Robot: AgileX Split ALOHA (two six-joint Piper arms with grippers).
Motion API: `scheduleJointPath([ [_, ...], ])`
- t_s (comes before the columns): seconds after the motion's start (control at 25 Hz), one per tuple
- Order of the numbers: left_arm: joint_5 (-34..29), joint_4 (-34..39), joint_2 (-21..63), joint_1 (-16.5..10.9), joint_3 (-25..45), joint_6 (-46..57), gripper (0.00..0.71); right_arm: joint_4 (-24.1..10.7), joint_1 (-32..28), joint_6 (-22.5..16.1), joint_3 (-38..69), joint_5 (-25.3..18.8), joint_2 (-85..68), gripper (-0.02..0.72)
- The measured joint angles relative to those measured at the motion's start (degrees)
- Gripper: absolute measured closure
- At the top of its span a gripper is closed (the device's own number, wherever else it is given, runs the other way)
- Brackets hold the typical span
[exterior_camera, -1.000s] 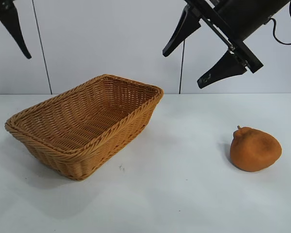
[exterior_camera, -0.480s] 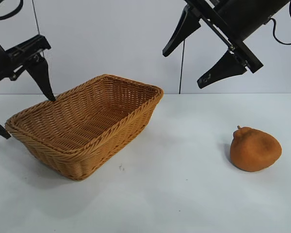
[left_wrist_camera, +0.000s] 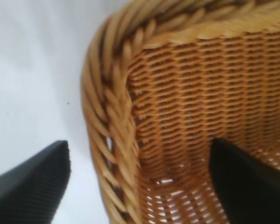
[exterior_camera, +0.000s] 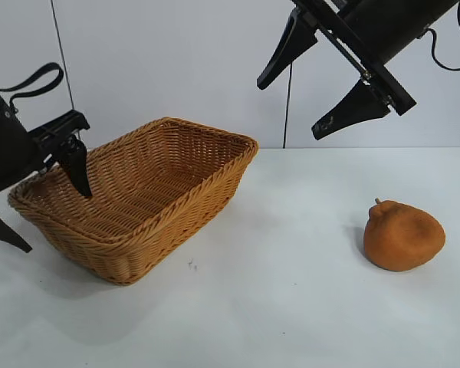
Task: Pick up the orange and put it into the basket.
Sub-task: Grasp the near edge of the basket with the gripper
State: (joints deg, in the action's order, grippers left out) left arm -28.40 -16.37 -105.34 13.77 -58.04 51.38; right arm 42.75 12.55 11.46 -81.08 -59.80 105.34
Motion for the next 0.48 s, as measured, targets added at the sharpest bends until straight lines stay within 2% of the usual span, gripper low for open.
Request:
scheduleJointPath([
  [0.32, 4.0, -1.6, -3.3, 0.0, -0.1, 0.1, 0.133, 0.1, 0.0, 0.0, 0.0, 0.0, 0.0, 0.135],
  [0.36, 4.1, -1.8, -3.3, 0.0, -0.1, 0.1, 0.144, 0.1, 0.0, 0.0, 0.0, 0.0, 0.0, 0.135],
  [0.48, 3.9, -2.0, -3.3, 0.0, -0.1, 0.1, 0.245, 0.1, 0.0, 0.0, 0.0, 0.0, 0.0, 0.135],
])
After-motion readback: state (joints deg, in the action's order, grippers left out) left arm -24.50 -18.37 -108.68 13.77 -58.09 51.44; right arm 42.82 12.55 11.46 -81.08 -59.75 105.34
